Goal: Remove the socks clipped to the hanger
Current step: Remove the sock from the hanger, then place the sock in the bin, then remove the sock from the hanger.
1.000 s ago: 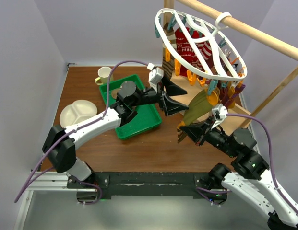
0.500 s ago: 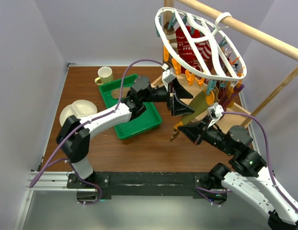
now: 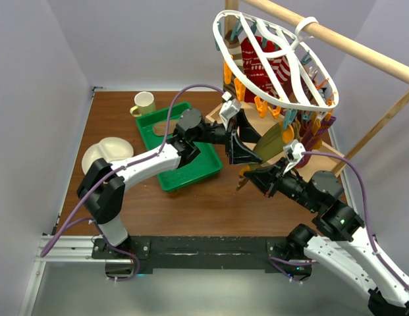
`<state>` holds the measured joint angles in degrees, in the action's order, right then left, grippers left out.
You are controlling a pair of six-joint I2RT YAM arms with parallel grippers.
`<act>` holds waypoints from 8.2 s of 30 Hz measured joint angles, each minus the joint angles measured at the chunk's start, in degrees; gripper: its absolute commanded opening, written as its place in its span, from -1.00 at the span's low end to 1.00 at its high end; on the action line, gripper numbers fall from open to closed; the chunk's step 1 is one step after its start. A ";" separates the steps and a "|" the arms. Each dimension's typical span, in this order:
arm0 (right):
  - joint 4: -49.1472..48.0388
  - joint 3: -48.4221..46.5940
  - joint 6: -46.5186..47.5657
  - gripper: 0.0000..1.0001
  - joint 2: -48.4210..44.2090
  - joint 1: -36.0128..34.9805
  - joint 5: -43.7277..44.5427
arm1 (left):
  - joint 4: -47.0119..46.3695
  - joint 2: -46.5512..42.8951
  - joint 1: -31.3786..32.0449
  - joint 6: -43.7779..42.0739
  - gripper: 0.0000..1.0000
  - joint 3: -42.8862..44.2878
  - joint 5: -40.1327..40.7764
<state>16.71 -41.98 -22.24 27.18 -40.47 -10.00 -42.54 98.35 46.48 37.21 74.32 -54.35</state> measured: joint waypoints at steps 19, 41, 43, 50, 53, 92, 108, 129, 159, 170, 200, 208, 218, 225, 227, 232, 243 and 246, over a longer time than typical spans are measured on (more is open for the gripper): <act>0.11 -0.13 0.90 0.28 1.29 0.00 3.80 | 3.82 0.37 0.07 -0.09 -1.00 0.09 5.18; 4.96 -12.55 3.10 0.39 -0.15 -0.02 39.47 | 18.23 0.37 0.04 -6.45 -1.00 4.22 14.36; 2.95 -13.49 4.24 0.40 1.62 -0.02 39.47 | 18.36 0.37 0.07 -6.58 -1.00 4.22 14.38; -2.23 -16.70 9.27 0.40 9.44 -0.02 39.34 | 18.53 0.35 0.07 -6.60 -1.00 4.22 14.36; -3.48 -18.53 10.84 0.42 12.15 0.00 38.99 | 18.60 0.35 0.07 -6.60 -1.00 4.22 14.36; -1.70 -24.15 11.85 0.45 19.43 15.56 14.84 | 19.89 -1.57 -5.79 -3.32 -1.00 4.22 11.04; -5.01 -17.03 9.86 0.29 10.73 17.07 12.17 | 20.06 -1.62 -7.19 -3.26 -1.00 4.22 10.03; -17.27 -15.06 6.97 0.04 16.74 17.18 13.46 | 23.02 -1.62 -7.41 -3.13 -1.00 5.20 9.55; -19.23 -14.71 5.33 -0.51 16.55 17.25 14.97 | 28.65 -8.90 -7.85 -4.35 -1.00 -2.10 20.55; -12.15 -15.15 3.10 0.88 15.28 17.25 15.04 | 29.94 -13.77 -9.27 -4.87 -1.00 -7.32 27.39; 6.73 -8.17 -2.95 0.97 3.26 16.06 15.63 | 33.03 -9.81 -24.98 -4.57 0.91 -17.00 44.87; 11.23 -8.04 -4.90 0.97 2.91 15.72 21.05 | 38.18 -15.89 -24.98 -3.85 1.00 -19.41 50.77; 19.02 -6.93 -10.25 0.97 1.53 15.72 35.56 | 37.48 -31.23 -20.74 -3.74 1.00 -23.76 49.90; 23.56 -8.04 -11.93 0.97 4.02 15.72 45.81 | 35.98 -32.20 -13.18 -3.21 1.00 -28.37 44.96; 23.85 -8.04 -12.28 0.97 4.79 15.72 48.09 | 35.50 -32.20 -12.94 -2.75 1.00 -29.22 43.41; 23.61 -7.91 -13.18 0.97 9.40 15.74 51.93 | 33.55 -32.20 -12.70 -2.25 0.99 -29.35 39.60; 18.86 -5.86 -13.00 0.97 18.08 18.58 55.60 | 32.30 -33.20 -12.66 -2.27 1.00 -30.99 35.10; 16.90 -5.57 -11.74 0.97 18.82 20.61 55.67 | 32.26 -33.55 -12.66 -2.29 0.99 -31.10 34.73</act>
<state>33.61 -47.55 -33.98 46.00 -19.86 45.67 -10.28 64.79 33.82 34.92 43.22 -19.62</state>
